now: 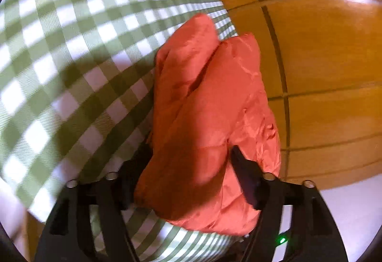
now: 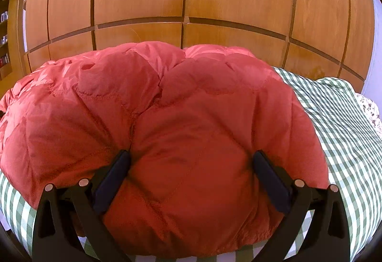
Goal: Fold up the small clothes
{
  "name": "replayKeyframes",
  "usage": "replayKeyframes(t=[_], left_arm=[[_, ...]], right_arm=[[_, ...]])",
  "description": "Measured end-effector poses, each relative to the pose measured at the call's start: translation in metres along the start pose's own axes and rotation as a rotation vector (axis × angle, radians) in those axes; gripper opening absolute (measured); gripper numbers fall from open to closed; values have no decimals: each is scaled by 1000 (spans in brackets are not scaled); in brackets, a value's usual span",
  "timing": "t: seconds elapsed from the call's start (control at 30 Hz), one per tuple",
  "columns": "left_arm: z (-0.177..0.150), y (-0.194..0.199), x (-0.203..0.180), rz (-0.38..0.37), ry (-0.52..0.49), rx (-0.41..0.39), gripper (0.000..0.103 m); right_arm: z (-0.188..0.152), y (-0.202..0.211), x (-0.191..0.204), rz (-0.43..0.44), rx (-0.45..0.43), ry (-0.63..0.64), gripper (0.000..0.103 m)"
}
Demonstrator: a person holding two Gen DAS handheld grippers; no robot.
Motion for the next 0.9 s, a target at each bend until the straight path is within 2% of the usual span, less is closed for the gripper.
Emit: replayKeyframes(t=[0.07, 0.13, 0.17, 0.23, 0.27, 0.3, 0.33, 0.4, 0.47, 0.5, 0.6, 0.67, 0.8, 0.9], left_arm=[[5, 1, 4, -3, -12, -18, 95], [10, -5, 5, -31, 2, -7, 98], [14, -9, 0, -55, -26, 4, 99], [18, -17, -6, -52, -75, 20, 99], [19, -21, -10, -58, -86, 23, 96], [19, -25, -13, -67, -92, 25, 76], [17, -32, -11, -51, -82, 30, 63], [11, -32, -7, -51, -48, 23, 45], [9, -27, -8, -55, -53, 20, 37], [10, -24, -11, -52, -69, 17, 34], [11, -18, -23, -34, -118, -7, 31], [11, -14, -29, -21, -157, -24, 29], [12, -1, -40, -52, -186, -61, 27], [12, 5, -52, -49, -236, -84, 26]], right_arm=[[0, 0, -1, 1, 1, -1, 101], [0, 0, -1, -2, 3, 2, 101], [0, 0, -1, -2, 3, 3, 101], [0, 0, -1, -1, 3, 2, 101], [0, 0, -1, 0, 3, 1, 101], [0, 0, -2, 0, 3, 0, 101], [1, 1, -2, -1, 5, 0, 101], [3, 4, -1, -5, 24, 6, 101], [12, 13, -4, -15, 20, -1, 101], [25, 22, -6, -19, -25, -7, 101], [59, 26, -3, -18, -82, 16, 101], [87, 17, 1, -46, -103, 46, 101], [113, -37, 10, -103, 1, 93, 101], [103, -87, 23, -60, 99, 115, 101]])
Point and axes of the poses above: each gripper's, at about its wrist camera, not at the fingertips, and y roughly against the way its jaws point, x to its left, z to its top, the point moved 9 cm from there along -y, roughly the way its jaws point, and after that the axes turned 1 degree about -x, right-handed, at the moved point
